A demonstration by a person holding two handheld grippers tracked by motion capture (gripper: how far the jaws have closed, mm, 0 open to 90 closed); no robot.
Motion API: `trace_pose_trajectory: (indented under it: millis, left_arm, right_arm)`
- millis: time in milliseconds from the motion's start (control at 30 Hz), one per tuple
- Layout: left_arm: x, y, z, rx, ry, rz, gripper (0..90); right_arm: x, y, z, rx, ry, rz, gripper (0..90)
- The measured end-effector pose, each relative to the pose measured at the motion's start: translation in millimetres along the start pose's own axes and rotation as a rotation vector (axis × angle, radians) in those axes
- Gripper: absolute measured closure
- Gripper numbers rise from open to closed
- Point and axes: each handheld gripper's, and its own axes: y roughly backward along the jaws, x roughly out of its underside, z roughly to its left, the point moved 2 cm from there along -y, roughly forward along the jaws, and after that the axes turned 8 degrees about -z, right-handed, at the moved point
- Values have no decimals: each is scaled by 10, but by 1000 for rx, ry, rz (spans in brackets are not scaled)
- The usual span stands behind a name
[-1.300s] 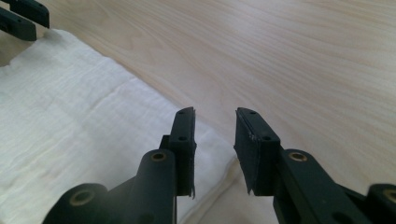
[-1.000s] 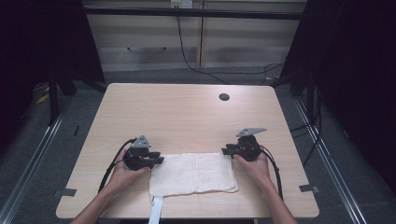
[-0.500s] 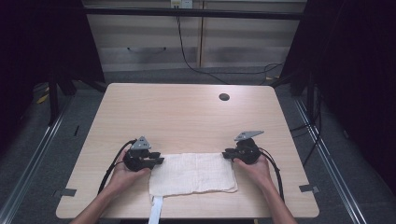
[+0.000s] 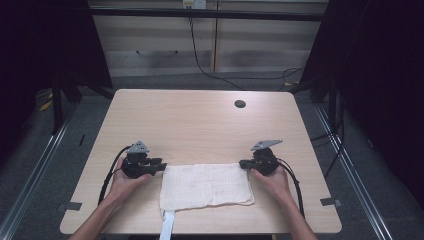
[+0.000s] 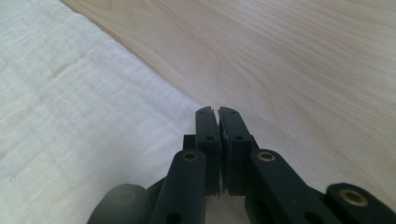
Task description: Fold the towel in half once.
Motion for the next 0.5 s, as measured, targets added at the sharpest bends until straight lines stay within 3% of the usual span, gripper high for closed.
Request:
trace_pose_trajectory:
  millis: [200,300,500]
  left_arm:
    - [17,-79,-67,14,-42,36,558]
    - [8,-103,-119,-1,-86,45,560]
    - [11,-109,-197,34,-121,69,688]
  right_arm:
    - [0,-3,2,-2,-2,-3,874]
    - [-1,-2,0,0,0,-1,874]
    - [-6,-9,-2,1,-2,-1,875]
